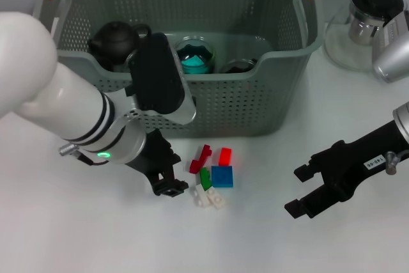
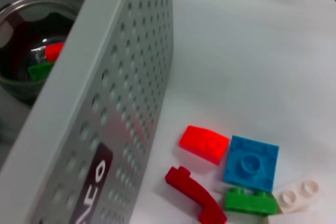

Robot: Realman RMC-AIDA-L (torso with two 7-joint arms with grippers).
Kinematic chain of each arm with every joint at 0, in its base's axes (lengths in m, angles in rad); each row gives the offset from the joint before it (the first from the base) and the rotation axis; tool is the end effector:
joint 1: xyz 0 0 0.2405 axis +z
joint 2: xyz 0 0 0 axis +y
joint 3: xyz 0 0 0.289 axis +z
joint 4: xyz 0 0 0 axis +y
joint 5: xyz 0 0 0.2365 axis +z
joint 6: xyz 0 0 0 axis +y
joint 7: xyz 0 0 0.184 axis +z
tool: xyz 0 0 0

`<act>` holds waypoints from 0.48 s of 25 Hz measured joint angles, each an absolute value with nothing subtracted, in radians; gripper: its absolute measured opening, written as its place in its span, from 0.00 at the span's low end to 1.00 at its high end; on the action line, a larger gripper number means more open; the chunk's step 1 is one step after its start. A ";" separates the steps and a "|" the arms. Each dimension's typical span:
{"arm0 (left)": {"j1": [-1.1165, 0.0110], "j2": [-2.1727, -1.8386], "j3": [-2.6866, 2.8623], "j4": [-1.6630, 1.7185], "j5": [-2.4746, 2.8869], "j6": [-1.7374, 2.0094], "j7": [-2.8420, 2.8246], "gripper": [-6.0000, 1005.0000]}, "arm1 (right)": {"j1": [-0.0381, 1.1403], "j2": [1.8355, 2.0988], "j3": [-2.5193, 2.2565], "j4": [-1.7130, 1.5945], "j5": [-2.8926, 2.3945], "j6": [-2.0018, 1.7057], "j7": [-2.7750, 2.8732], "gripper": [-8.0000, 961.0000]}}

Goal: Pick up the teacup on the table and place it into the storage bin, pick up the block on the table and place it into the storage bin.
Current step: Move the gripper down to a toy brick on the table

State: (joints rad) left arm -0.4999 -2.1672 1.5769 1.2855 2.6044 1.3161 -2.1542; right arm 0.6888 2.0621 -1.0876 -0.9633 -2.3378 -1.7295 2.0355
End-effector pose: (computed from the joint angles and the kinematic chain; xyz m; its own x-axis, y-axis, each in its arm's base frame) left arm -0.2194 0.3794 -0.1255 0.9092 0.2570 -0.3277 0.1601 -0.9421 -0.2946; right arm 0.2283 0.3794 -0.0624 0.8517 -0.5088 0.1252 -0.5167 -0.8553 0.0387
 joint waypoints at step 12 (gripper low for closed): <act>-0.488 -2.175 1.605 1.330 2.581 1.418 -2.184 0.51 | 0.693 2.060 -1.088 -0.963 -2.338 -1.727 2.035 0.98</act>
